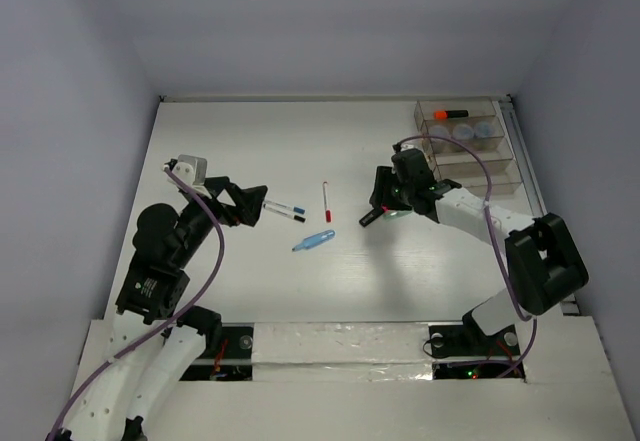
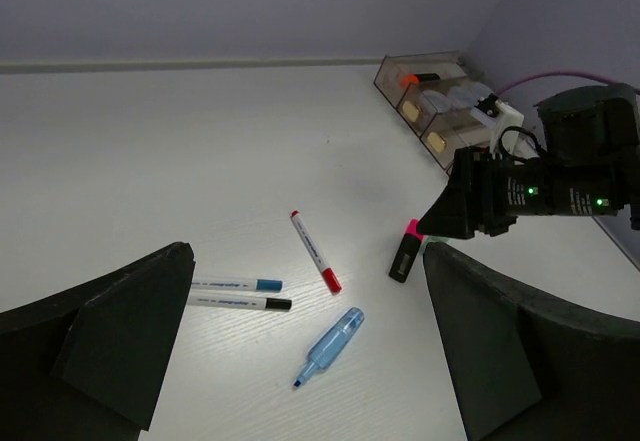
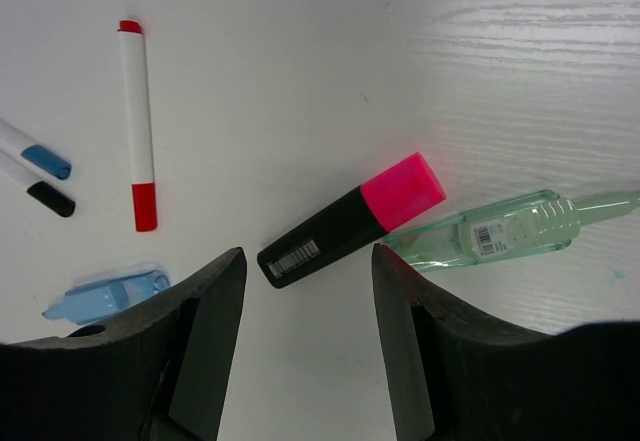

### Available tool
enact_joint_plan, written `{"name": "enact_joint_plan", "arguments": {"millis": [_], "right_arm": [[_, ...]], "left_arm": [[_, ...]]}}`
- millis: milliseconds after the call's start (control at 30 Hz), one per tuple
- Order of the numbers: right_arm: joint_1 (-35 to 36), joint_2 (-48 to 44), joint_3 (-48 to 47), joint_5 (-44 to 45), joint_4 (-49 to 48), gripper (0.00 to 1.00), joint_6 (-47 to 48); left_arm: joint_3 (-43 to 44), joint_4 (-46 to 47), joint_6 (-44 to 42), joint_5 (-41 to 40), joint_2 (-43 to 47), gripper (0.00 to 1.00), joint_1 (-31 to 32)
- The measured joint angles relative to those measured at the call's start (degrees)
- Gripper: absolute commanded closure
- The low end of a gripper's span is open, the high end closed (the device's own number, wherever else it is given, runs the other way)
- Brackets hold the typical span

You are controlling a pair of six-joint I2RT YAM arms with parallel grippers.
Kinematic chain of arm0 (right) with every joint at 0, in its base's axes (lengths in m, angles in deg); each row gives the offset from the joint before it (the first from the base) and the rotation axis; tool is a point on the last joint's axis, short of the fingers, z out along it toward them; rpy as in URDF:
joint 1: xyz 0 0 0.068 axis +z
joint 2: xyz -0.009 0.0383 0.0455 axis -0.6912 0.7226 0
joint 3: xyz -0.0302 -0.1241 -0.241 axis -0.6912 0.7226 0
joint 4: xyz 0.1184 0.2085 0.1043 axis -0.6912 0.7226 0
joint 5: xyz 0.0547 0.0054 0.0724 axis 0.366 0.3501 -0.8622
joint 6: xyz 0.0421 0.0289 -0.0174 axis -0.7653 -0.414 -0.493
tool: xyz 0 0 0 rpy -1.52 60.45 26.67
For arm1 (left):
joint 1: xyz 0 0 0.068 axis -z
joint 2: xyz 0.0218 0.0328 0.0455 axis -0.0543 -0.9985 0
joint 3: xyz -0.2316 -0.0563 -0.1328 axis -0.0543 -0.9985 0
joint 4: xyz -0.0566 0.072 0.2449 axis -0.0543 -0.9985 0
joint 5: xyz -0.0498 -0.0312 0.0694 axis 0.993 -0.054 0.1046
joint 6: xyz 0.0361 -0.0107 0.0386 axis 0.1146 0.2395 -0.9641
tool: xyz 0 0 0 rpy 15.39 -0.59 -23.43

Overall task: Sort the stationery into containers
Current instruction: Pick up the pen from the center of the board.

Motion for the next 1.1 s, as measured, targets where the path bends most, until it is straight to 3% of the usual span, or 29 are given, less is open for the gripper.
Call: {"name": "enact_joint_plan", "arguments": {"millis": [867, 1100], "right_arm": [[0.6, 11.1, -1.4, -0.2, -3.3, 0.35, -1.0], [2.9, 14.8, -5.3, 2.3, -3.0, 0.44, 0.1]], "left_arm": [[0.0, 0.0, 0.0, 0.4, 0.0, 0.01, 0.0], [0.0, 0.0, 0.0, 0.4, 0.0, 0.01, 0.0]]}}
